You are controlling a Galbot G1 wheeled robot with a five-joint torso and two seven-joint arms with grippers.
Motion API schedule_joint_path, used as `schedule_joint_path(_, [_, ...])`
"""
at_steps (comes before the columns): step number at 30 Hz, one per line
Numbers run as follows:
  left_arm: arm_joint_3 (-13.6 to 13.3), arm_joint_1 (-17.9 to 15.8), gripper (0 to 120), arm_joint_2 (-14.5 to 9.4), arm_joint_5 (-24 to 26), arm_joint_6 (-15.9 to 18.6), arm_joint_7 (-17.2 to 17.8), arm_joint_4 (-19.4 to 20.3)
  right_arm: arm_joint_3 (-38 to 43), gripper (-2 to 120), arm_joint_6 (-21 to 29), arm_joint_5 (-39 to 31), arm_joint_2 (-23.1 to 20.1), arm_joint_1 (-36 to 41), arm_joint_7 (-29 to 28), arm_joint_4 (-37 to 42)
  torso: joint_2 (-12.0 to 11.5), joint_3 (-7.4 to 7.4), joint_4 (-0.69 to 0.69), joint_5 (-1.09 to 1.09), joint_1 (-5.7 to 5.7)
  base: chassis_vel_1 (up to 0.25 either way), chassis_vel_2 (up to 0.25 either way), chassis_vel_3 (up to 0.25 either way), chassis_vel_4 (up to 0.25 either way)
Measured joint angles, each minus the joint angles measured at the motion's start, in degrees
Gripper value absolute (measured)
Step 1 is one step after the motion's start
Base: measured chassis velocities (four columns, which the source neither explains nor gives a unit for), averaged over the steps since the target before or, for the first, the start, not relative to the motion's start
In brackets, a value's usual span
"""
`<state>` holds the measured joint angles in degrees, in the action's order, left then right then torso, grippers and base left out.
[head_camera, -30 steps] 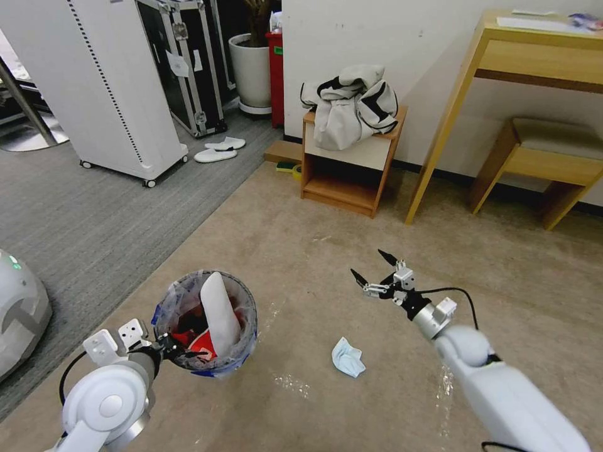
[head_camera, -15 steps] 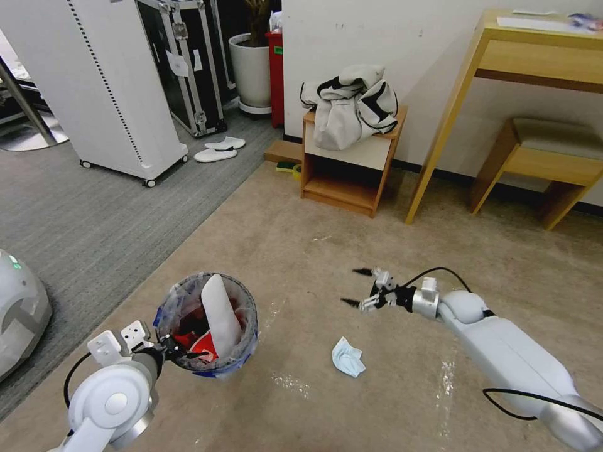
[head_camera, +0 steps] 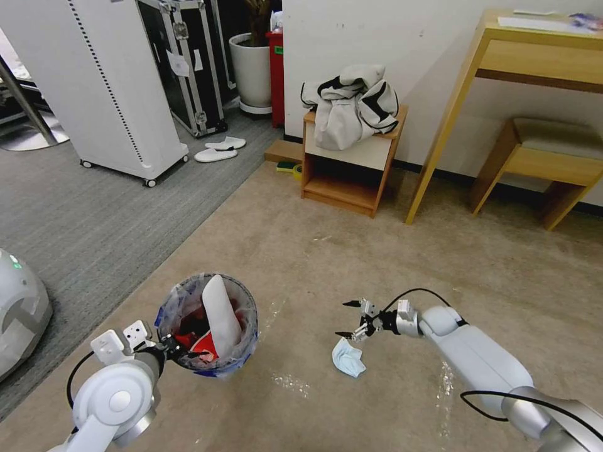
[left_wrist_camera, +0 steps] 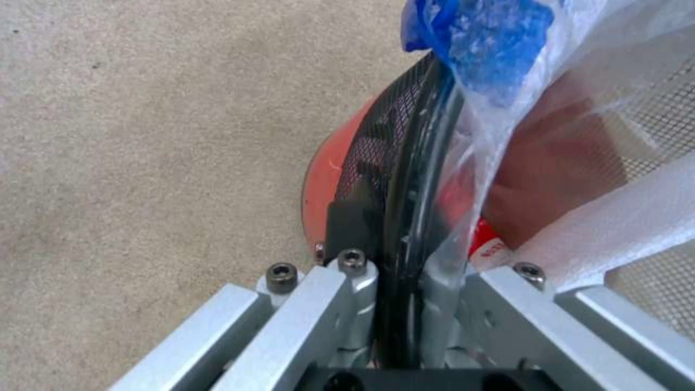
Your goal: Pick up the trash bin and place the garbage on the floor into it.
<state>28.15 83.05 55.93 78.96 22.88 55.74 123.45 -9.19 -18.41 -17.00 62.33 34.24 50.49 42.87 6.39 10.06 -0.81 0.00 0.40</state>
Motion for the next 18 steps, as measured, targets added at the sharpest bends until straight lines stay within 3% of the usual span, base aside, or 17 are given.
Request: schedule_joint_path(18, [-0.87,-0.64,1,-0.13,-0.20,-0.02,-0.23,-0.60,1.99,100,1.56,-3.11,0.93,5.13,-2.41,-0.18,0.00,0.00,-0.01,0.00,0.00,0.000,0.000,0.000,0.000])
